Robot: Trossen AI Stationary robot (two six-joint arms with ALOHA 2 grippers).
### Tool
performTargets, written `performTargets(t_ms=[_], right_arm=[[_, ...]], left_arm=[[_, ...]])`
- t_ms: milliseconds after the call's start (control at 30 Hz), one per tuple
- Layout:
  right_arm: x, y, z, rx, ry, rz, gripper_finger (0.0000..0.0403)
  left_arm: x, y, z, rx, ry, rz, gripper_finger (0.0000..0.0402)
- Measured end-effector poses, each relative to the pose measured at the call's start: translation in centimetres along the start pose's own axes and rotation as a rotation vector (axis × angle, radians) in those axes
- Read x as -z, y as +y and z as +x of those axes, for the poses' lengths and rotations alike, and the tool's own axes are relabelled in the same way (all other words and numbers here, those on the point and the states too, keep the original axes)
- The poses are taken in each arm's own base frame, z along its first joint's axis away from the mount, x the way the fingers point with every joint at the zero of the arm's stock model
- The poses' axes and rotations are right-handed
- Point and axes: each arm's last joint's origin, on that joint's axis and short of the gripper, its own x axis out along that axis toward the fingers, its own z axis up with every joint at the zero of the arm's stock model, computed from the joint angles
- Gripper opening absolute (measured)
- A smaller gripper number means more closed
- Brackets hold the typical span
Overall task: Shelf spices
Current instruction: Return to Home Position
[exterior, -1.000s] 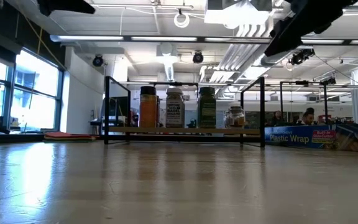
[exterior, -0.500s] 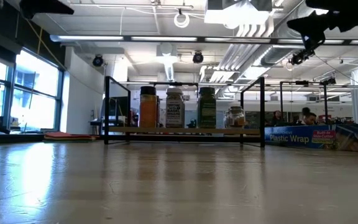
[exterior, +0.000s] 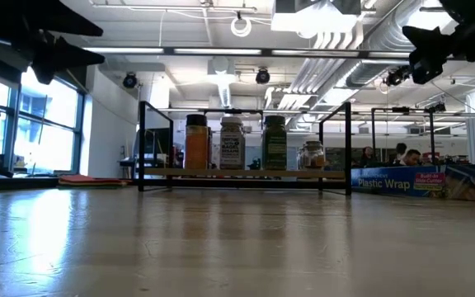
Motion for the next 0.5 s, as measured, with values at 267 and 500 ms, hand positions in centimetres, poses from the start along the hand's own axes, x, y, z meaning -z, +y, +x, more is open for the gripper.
performTargets(t_ms=[267, 500], right_arm=[[1.8, -0.7, 0.0, 0.016, -0.011, 0.052, 0.0229], [1.9, -0.7, 0.0, 0.010, -0.016, 0.059, 0.0229]], left_arm=[[3.2, 1.8, 1.3, 0.097, -0.153, -0.030, 0.0236], [3.5, 2.5, 1.9, 0.105, -0.149, 0.029, 0.0236]])
